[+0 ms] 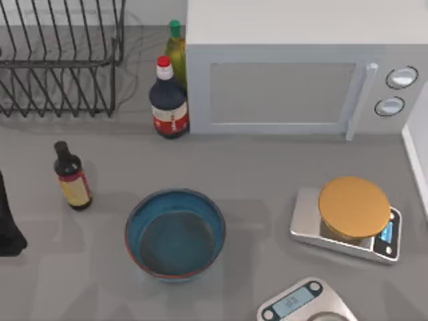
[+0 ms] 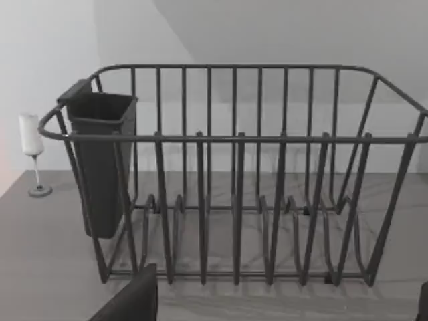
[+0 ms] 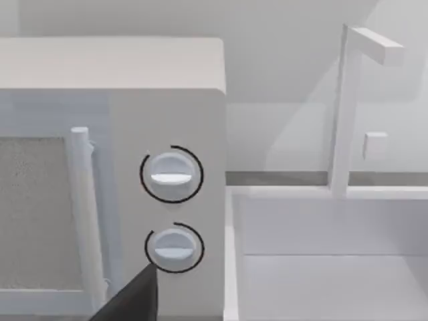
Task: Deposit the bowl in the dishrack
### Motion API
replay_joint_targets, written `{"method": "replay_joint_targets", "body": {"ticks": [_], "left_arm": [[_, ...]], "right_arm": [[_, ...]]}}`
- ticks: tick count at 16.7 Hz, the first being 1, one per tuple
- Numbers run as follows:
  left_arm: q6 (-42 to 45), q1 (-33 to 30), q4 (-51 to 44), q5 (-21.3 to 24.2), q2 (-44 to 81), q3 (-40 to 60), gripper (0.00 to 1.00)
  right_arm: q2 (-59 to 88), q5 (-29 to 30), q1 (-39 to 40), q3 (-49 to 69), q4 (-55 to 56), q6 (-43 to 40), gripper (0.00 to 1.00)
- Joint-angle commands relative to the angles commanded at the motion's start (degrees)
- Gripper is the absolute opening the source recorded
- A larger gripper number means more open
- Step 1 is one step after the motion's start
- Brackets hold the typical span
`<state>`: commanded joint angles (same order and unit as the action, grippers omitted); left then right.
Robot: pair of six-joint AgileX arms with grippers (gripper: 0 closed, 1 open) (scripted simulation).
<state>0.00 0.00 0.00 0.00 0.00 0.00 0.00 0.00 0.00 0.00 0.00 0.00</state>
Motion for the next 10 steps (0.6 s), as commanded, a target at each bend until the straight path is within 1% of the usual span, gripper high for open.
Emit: {"method": "replay_joint_targets", "body": {"ticks": [3,5,7,10], "left_arm": [[-0.3,-0.3,-0.5,0.0,0.6,0.6,1.0],[-1.9,-2.0,-2.9,0.1,3.5,3.5,1.0],[-4.5,-4.7,-6.9,0.1,9.0,8.9,1.0],[-9.9,-10.2,-15.5,0.1,21.6,20.7,1.0]], "right_arm": [[0.0,0.0,0.0,0.0,0.0,0.0,1.0],[0.0,0.0,0.0,0.0,0.0,0.0,1.0],[0.0,0.0,0.0,0.0,0.0,0.0,1.0],[0.0,0.0,0.0,0.0,0.0,0.0,1.0]]}}
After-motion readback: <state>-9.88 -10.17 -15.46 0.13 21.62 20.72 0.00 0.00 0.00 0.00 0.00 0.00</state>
